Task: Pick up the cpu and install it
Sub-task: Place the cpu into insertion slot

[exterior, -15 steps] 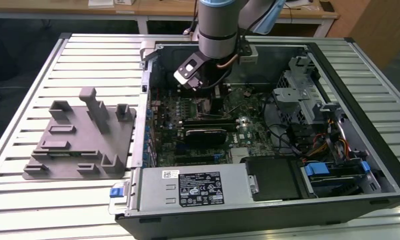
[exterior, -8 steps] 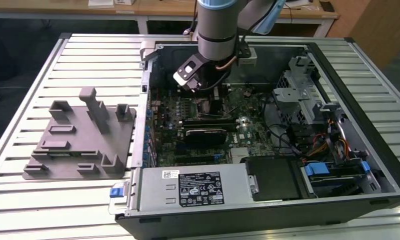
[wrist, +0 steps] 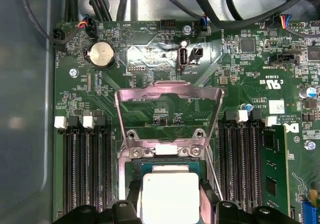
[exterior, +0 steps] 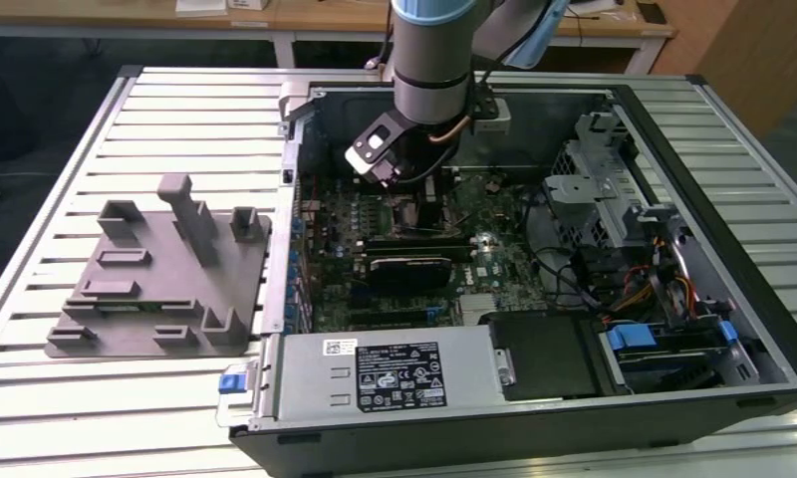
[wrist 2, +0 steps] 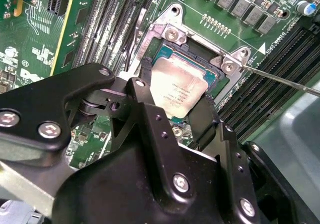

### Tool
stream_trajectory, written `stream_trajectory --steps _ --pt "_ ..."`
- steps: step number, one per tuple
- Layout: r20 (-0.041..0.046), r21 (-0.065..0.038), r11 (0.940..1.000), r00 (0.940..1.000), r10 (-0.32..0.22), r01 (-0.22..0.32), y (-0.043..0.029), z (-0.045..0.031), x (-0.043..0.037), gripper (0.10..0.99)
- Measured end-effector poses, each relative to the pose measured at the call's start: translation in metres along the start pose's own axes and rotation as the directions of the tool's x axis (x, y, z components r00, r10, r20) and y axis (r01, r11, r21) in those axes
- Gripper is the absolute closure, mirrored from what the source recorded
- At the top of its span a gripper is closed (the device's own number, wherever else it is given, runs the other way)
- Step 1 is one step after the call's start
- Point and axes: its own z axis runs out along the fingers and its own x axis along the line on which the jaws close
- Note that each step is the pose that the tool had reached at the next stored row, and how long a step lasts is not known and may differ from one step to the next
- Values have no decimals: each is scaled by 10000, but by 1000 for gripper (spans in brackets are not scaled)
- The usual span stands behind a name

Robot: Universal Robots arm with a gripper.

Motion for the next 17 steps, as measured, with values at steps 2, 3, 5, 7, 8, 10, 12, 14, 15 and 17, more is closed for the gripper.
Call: stream_trajectory --steps 2,3,5,7,8,10,12,14,15,17 --pt "-1 -1 10000 10000 0 0 0 1 1 545" --pt "-2 -1 10000 10000 0 0 0 2 1 545" --pt "-2 -1 10000 10000 0 0 0 2 1 545" --pt "-6 -4 10000 10000 -54 54 0 3 1 545" --pt "-10 -6 9999 9999 -129 129 0 3 1 545" --pt "-20 -9 9996 9996 -293 293 0 3 1 545" --pt "-22 -10 9995 9995 -314 314 0 4 1 545" --pt "-23 -8 9995 9995 -317 317 -1 7 0 545" --pt "-23 -7 9995 9995 -317 317 -1 9 0 545" --pt "-22 -5 9995 9995 -317 317 -2 14 0 545"
